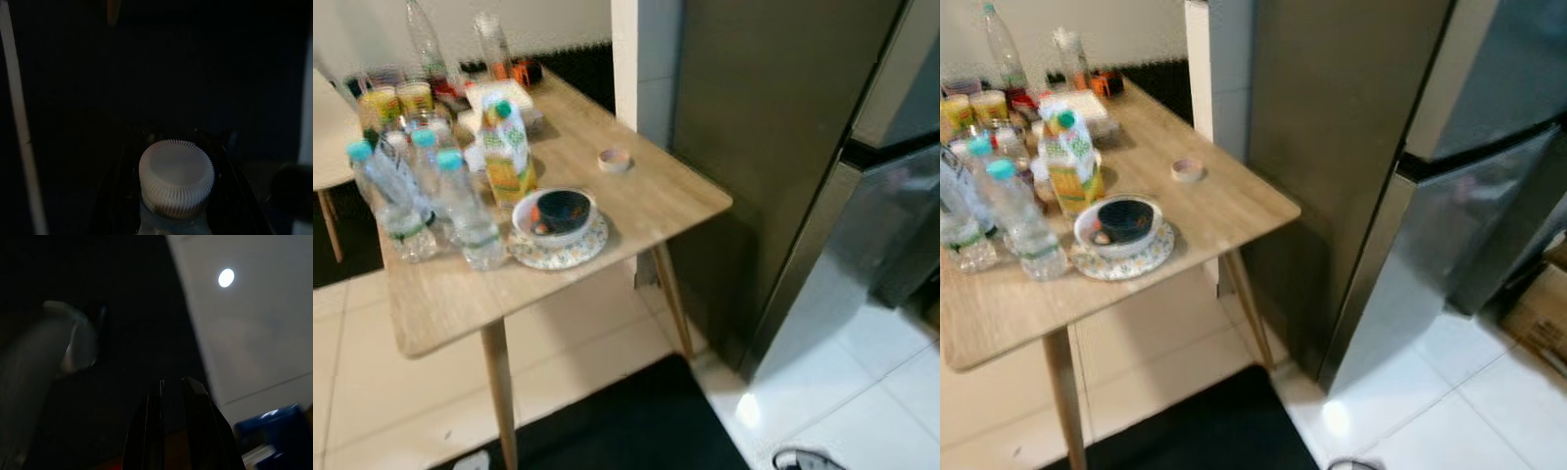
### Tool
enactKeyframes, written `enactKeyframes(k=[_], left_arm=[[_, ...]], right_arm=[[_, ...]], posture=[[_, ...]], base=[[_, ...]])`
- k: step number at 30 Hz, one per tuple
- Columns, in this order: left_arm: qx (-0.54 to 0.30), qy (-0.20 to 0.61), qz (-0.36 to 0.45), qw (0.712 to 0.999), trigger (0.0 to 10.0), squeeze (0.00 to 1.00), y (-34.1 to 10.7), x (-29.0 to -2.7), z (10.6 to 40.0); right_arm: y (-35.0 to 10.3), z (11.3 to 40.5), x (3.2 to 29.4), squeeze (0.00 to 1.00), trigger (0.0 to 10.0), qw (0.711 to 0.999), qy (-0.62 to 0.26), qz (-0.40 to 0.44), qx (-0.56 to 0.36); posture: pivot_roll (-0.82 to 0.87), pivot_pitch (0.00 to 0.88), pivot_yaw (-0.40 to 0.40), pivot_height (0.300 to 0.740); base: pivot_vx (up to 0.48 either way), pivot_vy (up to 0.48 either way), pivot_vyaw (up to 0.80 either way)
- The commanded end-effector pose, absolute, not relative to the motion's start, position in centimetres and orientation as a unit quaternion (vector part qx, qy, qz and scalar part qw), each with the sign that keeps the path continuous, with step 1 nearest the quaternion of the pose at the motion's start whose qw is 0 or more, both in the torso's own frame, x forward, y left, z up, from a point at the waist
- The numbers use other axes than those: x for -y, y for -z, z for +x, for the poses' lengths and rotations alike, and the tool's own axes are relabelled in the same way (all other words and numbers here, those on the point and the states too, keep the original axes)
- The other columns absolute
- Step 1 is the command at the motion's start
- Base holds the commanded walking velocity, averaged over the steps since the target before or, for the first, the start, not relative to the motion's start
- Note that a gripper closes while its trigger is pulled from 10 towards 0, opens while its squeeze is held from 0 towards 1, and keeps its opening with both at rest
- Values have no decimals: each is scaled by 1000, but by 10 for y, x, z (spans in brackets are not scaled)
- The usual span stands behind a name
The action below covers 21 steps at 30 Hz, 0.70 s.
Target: Restocking fridge
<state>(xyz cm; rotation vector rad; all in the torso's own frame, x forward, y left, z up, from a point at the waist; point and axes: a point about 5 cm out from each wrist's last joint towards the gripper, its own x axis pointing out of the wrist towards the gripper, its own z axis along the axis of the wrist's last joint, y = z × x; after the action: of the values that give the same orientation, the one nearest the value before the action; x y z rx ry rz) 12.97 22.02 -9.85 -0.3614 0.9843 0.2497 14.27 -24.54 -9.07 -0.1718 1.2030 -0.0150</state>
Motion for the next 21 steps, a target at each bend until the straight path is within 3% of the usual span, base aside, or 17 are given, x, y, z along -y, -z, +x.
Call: enactKeyframes(k=[1,21], left_arm=[[-480,-116,-191,848,10000,0,102,-212,123],[-481,-106,-192,849,10000,0,103,-210,123]], right_arm=[[92,143,239,0,10000,824,-1,-75,-561],[89,149,241,0,10000,847,24,-83,-525]], posture=[[-122,0,-4,740],[-119,0,-2,740]], base=[[0,-461,0],[0,-461,0]])
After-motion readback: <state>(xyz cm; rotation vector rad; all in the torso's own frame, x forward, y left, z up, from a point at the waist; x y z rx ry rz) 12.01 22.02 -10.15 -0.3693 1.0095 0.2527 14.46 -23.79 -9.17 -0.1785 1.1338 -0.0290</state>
